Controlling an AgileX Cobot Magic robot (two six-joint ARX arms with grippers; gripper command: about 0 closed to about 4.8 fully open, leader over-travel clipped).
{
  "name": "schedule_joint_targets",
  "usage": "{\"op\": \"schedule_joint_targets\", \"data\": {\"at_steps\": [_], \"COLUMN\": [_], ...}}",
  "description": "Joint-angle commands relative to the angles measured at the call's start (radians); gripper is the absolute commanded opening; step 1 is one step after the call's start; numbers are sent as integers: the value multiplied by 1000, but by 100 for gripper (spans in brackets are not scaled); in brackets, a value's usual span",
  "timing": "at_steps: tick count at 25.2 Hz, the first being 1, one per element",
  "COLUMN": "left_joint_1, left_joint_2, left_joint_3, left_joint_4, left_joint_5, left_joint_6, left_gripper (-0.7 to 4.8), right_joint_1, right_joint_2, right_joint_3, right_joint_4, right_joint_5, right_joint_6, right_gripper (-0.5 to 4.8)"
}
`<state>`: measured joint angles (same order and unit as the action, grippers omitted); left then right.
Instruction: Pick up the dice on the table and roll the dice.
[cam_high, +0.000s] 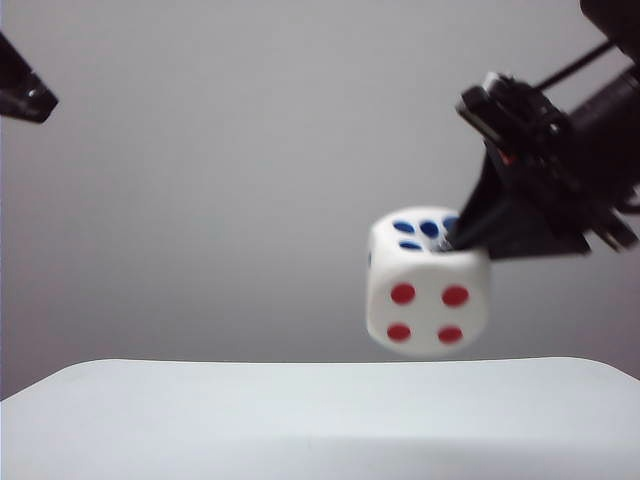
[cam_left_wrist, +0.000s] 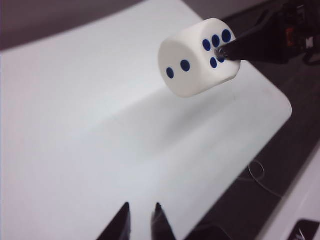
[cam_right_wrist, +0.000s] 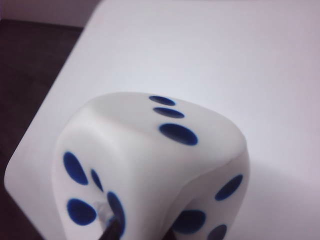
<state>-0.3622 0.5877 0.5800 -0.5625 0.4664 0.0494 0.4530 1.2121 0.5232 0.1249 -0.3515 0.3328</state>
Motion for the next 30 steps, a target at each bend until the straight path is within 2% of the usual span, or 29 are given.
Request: {"op": "schedule_joint_targets", "data": {"at_steps": [1,3,5,6,7,12,19,23,25,26,27,28,29,30], "left_joint_1": [-1,-1,-1,-1,-1,-1,-1,-1,-1,-1,-1,-1,-1,-1], "left_joint_2": [-2,-2,-2,-2,-2,-2,-2,-2,-2,-2,-2,-2,-2,-2], "left_joint_3": [3,3,3,3,3,3,3,3,3,3,5,13,18,21], "left_joint_4": [95,139,158,160,161,154,152,150,145,122,101,34,-3,-32], "left_joint_5": [-2,-2,-2,-2,-2,-2,-2,-3,-40,-124,-167,-289,-357,-398], "left_joint_6": [2,1,-5,-5,-5,-5,-5,-5,1,21,35,55,55,55], "left_gripper": [58,58,58,58,58,58,58,58,57,55,51,51,51,49], "right_joint_1": [0,0,2,2,2,0,0,0,0,0,0,0,0,0], "right_joint_2": [-6,-10,-17,-22,-29,-70,-90,-90,-92,-94,-94,-94,-94,-94], "right_joint_3": [79,163,220,241,258,291,291,291,291,291,291,291,291,291], "right_joint_4": [134,187,193,192,189,170,-98,-186,-217,-254,-280,-325,-354,-375], "right_joint_5": [-3,-50,-96,-99,-95,-30,-1,-1,-2,-2,-3,-8,-10,-10], "right_joint_6": [-127,-223,-307,-334,-348,-373,-412,-410,-404,-402,-399,-393,-391,-390], "right_gripper": [45,103,290,417,479,479,479,479,479,479,479,371,253,167]}}
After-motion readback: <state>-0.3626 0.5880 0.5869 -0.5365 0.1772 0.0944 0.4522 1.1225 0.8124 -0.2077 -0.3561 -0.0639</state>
